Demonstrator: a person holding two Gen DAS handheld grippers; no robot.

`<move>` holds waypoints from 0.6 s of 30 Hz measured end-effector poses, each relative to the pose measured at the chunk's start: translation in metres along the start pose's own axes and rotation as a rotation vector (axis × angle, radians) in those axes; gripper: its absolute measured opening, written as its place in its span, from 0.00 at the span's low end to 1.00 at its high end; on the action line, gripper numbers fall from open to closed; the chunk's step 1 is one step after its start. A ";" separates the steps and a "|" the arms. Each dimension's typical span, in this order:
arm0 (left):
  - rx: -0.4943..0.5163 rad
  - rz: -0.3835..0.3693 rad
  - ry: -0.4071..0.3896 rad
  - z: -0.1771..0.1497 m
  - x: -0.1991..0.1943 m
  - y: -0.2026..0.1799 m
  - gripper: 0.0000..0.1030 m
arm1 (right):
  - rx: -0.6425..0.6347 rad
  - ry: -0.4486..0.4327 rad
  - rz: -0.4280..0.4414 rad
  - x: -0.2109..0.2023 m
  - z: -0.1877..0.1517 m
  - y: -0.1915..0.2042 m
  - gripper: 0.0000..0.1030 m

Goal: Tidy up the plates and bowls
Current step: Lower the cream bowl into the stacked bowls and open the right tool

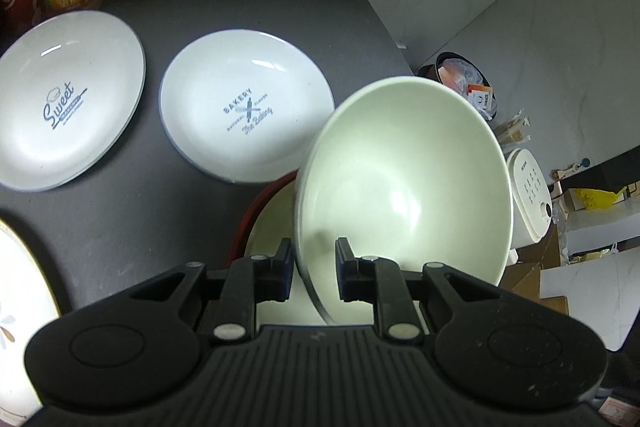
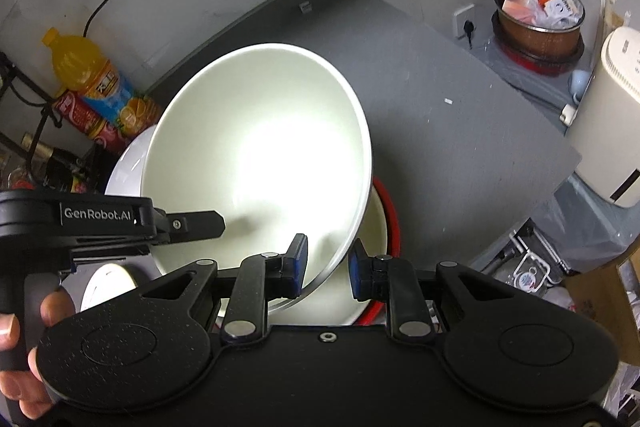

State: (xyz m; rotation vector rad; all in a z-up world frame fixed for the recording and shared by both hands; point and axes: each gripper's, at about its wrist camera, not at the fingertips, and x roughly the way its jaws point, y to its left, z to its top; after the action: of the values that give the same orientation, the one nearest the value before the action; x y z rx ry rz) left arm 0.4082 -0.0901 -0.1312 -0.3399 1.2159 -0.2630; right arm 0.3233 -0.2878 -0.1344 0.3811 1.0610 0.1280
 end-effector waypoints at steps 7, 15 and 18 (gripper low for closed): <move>0.005 0.014 0.017 -0.006 0.000 0.001 0.18 | -0.010 0.034 0.002 0.002 -0.005 0.002 0.21; -0.015 0.023 0.058 -0.016 0.002 0.008 0.18 | 0.006 0.059 0.007 0.004 -0.011 -0.001 0.21; -0.020 0.036 0.072 -0.019 0.004 0.010 0.18 | 0.005 0.061 0.005 0.006 -0.011 0.000 0.21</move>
State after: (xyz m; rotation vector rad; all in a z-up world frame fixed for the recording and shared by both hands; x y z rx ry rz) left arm 0.3923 -0.0843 -0.1447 -0.3275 1.2948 -0.2335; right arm 0.3168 -0.2840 -0.1437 0.3865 1.1212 0.1422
